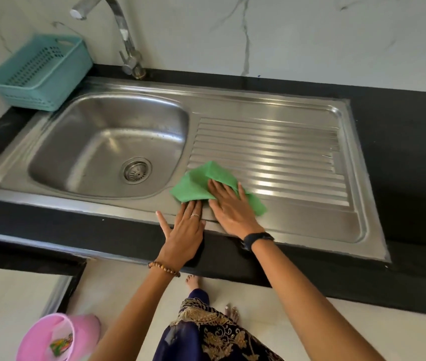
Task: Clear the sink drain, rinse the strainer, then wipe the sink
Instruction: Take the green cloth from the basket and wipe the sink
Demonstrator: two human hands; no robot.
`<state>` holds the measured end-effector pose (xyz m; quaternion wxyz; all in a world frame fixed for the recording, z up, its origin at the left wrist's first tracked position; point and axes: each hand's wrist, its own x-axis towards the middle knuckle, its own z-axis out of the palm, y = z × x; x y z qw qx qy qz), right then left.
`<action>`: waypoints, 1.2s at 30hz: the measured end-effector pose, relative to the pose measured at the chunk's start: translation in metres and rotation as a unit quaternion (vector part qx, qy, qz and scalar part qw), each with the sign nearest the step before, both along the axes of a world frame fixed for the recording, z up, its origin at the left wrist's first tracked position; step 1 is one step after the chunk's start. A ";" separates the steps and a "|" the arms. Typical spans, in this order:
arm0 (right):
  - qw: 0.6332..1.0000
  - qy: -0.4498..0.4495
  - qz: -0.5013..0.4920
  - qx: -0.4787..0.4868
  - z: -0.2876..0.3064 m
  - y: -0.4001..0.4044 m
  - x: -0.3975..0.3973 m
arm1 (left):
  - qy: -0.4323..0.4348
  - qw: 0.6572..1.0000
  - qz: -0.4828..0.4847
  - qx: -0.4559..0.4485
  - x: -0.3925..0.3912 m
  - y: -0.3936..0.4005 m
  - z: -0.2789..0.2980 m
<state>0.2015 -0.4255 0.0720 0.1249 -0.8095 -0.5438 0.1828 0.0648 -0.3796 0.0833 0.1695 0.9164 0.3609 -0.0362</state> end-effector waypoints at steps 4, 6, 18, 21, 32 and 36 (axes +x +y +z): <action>0.994 -0.010 -0.104 -0.018 0.002 -0.073 0.047 | 0.017 0.995 -0.082 -0.060 0.039 -0.030 0.004; 0.984 -0.063 -0.161 -0.048 0.005 -0.107 0.073 | 0.031 0.987 -0.132 -0.088 0.059 -0.046 0.005; 0.954 -0.115 -0.259 -0.098 0.020 -0.217 0.088 | 0.073 0.973 -0.186 -0.113 0.082 -0.065 -0.002; 0.957 -0.095 -0.264 -0.075 0.019 -0.230 0.074 | 0.076 0.973 -0.187 -0.109 0.083 -0.065 -0.003; 0.964 -0.097 -0.231 -0.084 0.019 -0.203 0.117 | 0.034 0.978 -0.170 -0.114 0.073 -0.056 -0.011; 0.964 -0.075 -0.248 -0.059 0.018 -0.214 0.089 | 0.005 0.989 -0.119 -0.082 0.044 -0.026 -0.020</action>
